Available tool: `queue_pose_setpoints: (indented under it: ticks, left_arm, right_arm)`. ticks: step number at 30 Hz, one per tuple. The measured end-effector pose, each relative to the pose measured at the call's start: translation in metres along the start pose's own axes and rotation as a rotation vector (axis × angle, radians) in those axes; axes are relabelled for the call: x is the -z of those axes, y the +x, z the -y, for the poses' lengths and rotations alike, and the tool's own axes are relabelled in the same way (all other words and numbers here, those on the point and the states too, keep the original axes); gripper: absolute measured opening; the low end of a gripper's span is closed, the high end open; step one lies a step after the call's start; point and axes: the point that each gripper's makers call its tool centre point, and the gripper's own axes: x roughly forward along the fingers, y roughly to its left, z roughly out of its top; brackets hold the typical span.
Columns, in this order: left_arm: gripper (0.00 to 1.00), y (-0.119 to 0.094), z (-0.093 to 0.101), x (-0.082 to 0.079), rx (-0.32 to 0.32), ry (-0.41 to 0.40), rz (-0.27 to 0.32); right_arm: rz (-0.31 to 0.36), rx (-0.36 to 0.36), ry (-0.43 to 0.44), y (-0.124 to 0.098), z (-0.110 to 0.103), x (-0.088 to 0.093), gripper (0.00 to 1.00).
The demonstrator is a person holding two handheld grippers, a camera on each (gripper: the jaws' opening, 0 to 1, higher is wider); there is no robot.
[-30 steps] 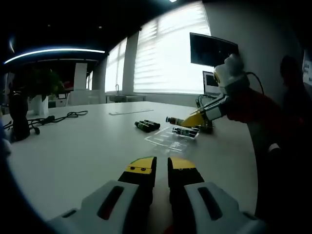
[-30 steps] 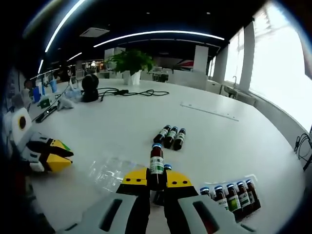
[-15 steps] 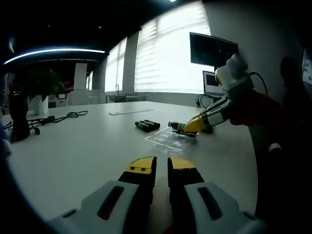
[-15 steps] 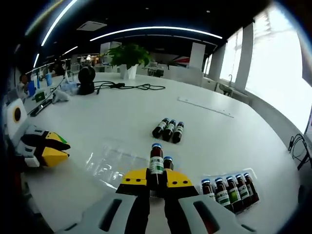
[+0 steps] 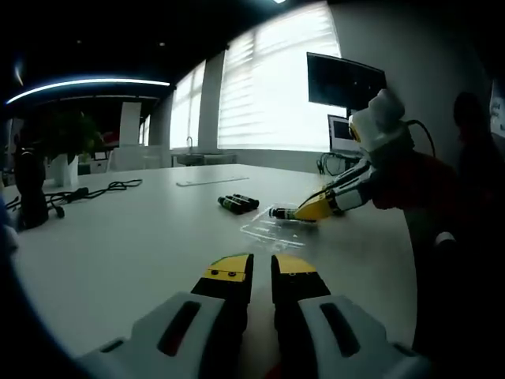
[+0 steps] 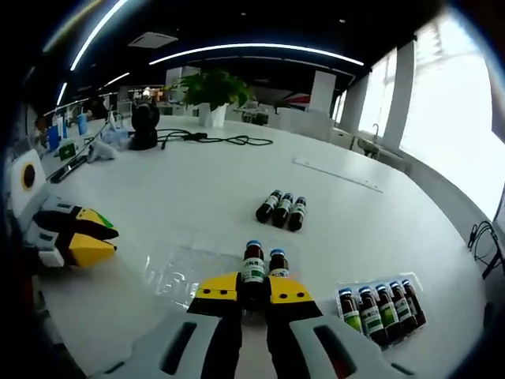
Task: Grip medicine bottles put into box
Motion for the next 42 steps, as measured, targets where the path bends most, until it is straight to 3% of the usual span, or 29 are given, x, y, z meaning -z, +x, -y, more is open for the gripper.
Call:
queue_pose_setpoints:
  ticks: [12,19,27,31,35,42]
  left_arm:
    - [0.04,0.0,0.0,0.0,-0.001,0.001,-0.001]
    - [0.04,0.0,0.0,0.0,-0.001,0.0,-0.001]
    - [0.04,0.001,-0.001,0.0,-0.003,0.001,-0.003]
    - [0.04,0.001,-0.001,0.0,-0.003,0.001,-0.003]
    - [0.04,0.001,-0.001,0.0,-0.003,0.002,-0.003]
    - [0.04,0.0,-0.001,0.001,-0.004,0.003,-0.004]
  right_arm:
    - [0.047,-0.027,0.011,-0.003,0.007,-0.011,0.05]
    - [0.026,-0.127,-0.018,0.007,0.002,-0.016,0.05]
    - [-0.008,-0.149,-0.039,0.011,-0.001,-0.012,0.04]
    - [-0.012,-0.13,-0.016,0.011,0.0,-0.01,0.03]
    - [-0.001,-0.032,0.036,0.008,0.01,-0.011,0.0]
    - [0.013,-0.039,-0.012,0.007,0.005,-0.013,0.0]
